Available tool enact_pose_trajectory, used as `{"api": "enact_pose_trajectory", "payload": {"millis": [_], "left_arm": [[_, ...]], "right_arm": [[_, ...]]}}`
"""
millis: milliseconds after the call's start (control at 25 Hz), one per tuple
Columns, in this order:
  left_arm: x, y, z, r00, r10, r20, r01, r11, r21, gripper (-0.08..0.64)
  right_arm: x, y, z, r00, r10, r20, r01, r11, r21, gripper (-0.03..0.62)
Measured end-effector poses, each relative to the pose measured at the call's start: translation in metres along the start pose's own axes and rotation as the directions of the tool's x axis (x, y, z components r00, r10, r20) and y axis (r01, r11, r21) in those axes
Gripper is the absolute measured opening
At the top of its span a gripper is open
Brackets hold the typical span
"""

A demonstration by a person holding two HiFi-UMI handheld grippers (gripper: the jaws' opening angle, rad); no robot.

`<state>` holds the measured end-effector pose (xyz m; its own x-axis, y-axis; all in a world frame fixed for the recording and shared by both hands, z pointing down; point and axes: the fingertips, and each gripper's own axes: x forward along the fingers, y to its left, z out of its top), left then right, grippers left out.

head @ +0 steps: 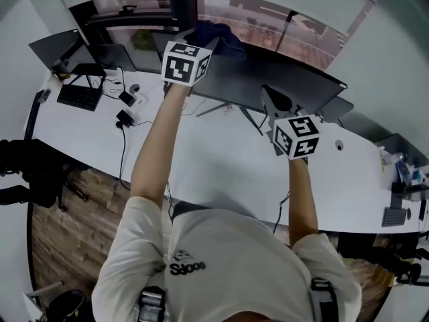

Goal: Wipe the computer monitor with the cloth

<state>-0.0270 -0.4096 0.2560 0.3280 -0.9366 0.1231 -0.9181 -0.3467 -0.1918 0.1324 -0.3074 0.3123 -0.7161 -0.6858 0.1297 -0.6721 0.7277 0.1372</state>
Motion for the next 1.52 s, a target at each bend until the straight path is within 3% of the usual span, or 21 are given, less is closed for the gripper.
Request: {"api": "enact_pose_trajectory", "payload": {"millis": [400,880,1280,1520], "left_arm": [[-0.021,0.065,-0.013,0.995,-0.099,-0.014,0.100,0.987,0.122,0.156],[-0.049,0.148,-0.033,0.991,-0.130,-0.009,0.130,0.985,0.110,0.156],[-0.067,0.197,-0.047,0.992,-0.124,0.007,0.123,0.989,0.085,0.156],[-0.078,0.220,-0.056,0.995,-0.102,0.006,0.102,0.994,0.030,0.156]], "right_arm": [[0.061,0.057,0.027,0.996,-0.085,0.012,0.085,0.996,0.008,-0.006],[0.112,0.108,0.042,0.986,-0.166,0.030,0.166,0.986,0.022,-0.006],[0.141,0.139,0.050,0.984,-0.172,0.045,0.171,0.985,0.014,-0.006],[0.145,0.146,0.057,0.984,-0.171,0.058,0.171,0.985,0.010,-0.006]]}}
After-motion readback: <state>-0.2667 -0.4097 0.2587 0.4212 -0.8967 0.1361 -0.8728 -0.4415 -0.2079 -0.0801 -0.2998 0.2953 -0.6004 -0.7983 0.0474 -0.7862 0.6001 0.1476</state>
